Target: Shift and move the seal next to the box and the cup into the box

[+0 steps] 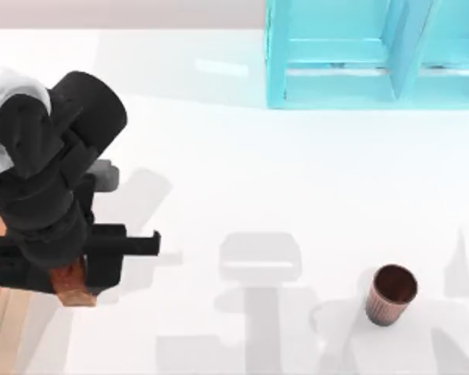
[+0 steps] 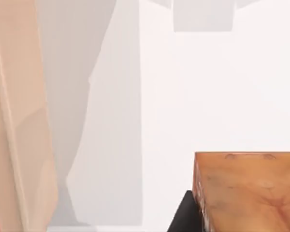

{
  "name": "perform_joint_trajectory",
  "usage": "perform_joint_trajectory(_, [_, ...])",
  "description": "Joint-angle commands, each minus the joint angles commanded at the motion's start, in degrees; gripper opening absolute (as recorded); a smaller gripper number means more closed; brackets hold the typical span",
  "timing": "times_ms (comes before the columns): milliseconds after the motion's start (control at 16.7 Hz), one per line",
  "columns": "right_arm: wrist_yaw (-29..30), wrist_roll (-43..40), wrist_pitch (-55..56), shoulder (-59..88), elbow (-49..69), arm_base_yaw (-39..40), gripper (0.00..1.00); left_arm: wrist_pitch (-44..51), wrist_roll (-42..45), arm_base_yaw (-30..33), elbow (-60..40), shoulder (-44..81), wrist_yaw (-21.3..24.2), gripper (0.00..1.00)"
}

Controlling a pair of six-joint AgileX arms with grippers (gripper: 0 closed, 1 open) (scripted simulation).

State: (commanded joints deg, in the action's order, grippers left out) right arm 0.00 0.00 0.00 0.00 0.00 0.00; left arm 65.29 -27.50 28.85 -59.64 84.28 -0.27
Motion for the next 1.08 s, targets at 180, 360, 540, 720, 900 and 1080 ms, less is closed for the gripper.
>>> perform_joint_trajectory(180, [0.0,0.0,0.0,0.0,0.0,0.0,1.0,-6.74,0.06,-0.01,5.26,1.23,0.0,0.0])
perform_joint_trajectory(360, [0.0,0.0,0.0,0.0,0.0,0.0,1.0,-8.85,0.07,-0.05,7.23,1.71,-0.03,0.0])
perform_joint_trajectory(540, [0.0,0.0,0.0,0.0,0.0,0.0,1.0,-8.85,0.07,-0.05,7.23,1.71,-0.03,0.0])
perform_joint_trajectory(720, [0.0,0.0,0.0,0.0,0.0,0.0,1.0,-8.85,0.07,-0.05,7.23,1.71,-0.03,0.23])
perform_joint_trajectory(900, [0.0,0.0,0.0,0.0,0.0,0.0,1.0,-8.85,0.07,-0.05,7.23,1.71,-0.03,0.45])
perform_joint_trajectory(1080, [0.0,0.0,0.0,0.0,0.0,0.0,1.0,-8.85,0.07,-0.05,7.23,1.71,-0.03,0.68])
